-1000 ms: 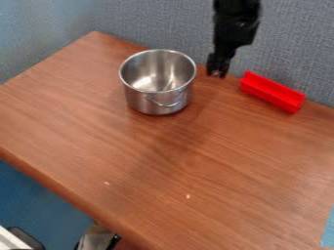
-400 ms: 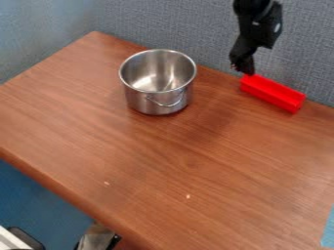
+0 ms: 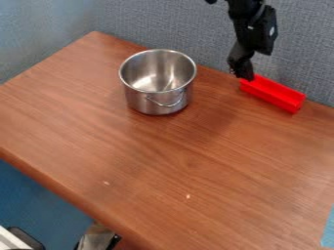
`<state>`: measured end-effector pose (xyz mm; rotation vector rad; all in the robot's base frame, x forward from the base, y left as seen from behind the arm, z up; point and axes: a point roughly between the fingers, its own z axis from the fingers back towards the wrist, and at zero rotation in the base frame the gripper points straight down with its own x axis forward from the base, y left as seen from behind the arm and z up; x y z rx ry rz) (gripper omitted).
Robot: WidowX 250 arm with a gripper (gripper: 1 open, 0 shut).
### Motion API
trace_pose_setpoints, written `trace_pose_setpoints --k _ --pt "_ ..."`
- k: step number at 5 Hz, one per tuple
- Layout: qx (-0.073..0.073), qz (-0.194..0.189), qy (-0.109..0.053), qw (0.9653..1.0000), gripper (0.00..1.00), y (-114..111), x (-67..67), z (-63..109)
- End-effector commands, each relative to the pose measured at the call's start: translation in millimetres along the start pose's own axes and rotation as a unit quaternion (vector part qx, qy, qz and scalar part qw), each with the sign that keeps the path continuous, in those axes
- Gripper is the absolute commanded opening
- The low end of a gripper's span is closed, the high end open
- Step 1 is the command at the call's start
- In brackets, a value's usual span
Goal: Put the red object in the metal pot
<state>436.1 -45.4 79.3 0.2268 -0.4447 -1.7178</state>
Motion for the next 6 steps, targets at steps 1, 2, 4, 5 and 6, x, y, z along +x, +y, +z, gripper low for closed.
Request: trace_pose_setpoints --k 1,2,4,5,6 --pt "0.024 -0.005 -0.004 0.9997 1.00 14.5 11.0 2.1" --pt "0.018 -0.015 -0.009 0.9997 1.00 13.2 26.2 -10.3" --pt "0.029 -0.027 -0.029 0.9988 0.00 6.4 12.7 -18.1" --pt "0.032 -0.041 -0.053 0.9972 0.00 6.1 -1.8 -18.2" --pt "0.026 -0.048 -0.058 0.9968 0.00 8.5 -26.9 8.7"
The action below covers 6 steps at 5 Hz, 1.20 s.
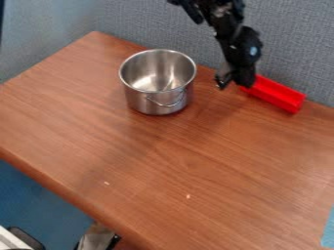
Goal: Put the red object in the metal pot
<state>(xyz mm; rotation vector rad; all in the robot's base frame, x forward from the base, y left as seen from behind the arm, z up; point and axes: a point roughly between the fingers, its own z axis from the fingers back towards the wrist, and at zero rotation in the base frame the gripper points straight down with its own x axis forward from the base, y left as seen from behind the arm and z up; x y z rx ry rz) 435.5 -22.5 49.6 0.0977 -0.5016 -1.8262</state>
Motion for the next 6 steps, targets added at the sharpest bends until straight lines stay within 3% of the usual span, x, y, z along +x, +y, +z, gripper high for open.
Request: trace_pose_setpoints --k 1,2,3,5,6 --pt "0.032 -0.005 0.028 0.9991 0.00 37.8 -6.7 82.5" --pt "0.017 -0.010 0.035 0.9992 0.00 49.1 -9.8 130.3" --pt "0.009 -0.039 0.030 0.9987 1.00 42.5 3.2 125.3" --pt "-0.018 -0.084 0.029 0.9959 1.00 31.0 17.8 121.7" --pt "-0.049 -0.116 0.038 0.9914 1.00 36.8 7.2 106.7"
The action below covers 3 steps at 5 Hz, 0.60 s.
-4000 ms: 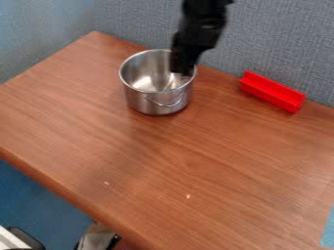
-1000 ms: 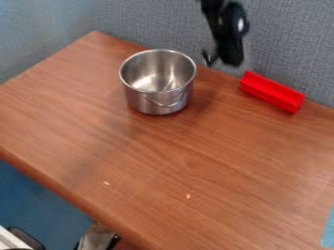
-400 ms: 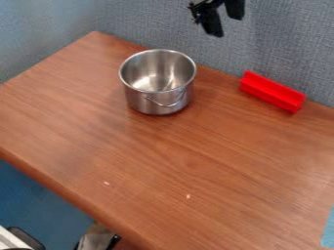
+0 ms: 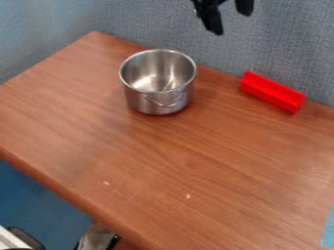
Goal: Put the red object in the metal pot
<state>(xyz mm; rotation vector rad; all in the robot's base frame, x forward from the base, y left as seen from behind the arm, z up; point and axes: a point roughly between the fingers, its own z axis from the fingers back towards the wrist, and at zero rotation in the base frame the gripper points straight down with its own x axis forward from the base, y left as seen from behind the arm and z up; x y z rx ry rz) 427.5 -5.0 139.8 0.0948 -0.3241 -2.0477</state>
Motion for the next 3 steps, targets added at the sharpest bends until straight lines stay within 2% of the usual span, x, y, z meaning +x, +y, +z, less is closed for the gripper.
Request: trace_pose_setpoints --k 1,2,3 --pt "-0.011 -0.034 0.030 0.9989 1.00 13.2 -10.2 1.6" --pt "-0.014 -0.013 0.058 0.9981 1.00 12.5 9.6 -13.0" --pt "0.001 -0.021 0.062 0.9979 1.00 12.6 33.3 -24.6"
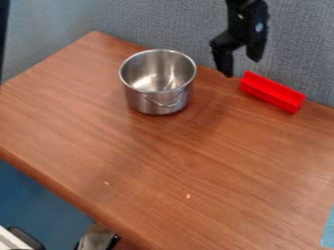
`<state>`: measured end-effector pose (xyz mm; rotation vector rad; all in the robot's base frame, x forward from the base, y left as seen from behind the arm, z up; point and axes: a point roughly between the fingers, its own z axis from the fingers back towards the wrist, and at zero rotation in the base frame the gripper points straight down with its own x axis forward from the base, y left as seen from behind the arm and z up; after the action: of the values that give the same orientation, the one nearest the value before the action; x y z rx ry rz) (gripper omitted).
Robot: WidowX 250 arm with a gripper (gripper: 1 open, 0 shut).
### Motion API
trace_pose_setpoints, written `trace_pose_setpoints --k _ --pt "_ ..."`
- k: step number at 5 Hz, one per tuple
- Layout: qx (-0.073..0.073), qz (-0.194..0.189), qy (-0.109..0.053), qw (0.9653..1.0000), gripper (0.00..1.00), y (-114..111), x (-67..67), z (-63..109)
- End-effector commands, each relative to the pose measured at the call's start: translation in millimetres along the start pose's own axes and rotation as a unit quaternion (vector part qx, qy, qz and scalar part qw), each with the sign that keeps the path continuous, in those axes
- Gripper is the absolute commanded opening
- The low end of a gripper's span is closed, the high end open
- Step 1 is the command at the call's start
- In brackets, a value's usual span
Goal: Put the red object in the metal pot
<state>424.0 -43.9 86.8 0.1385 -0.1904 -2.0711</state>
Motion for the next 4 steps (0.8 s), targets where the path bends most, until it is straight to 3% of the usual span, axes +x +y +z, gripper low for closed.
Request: trace_pose_setpoints --k 1,3,4 --pt "0.055 -0.031 0.021 0.9978 1.00 22.2 15.6 34.1" --pt "0.049 -0.087 -0.007 0.9950 1.00 25.3 9.1 13.1" --pt "0.054 -0.093 -0.020 0.9940 1.00 33.4 6.5 -18.3"
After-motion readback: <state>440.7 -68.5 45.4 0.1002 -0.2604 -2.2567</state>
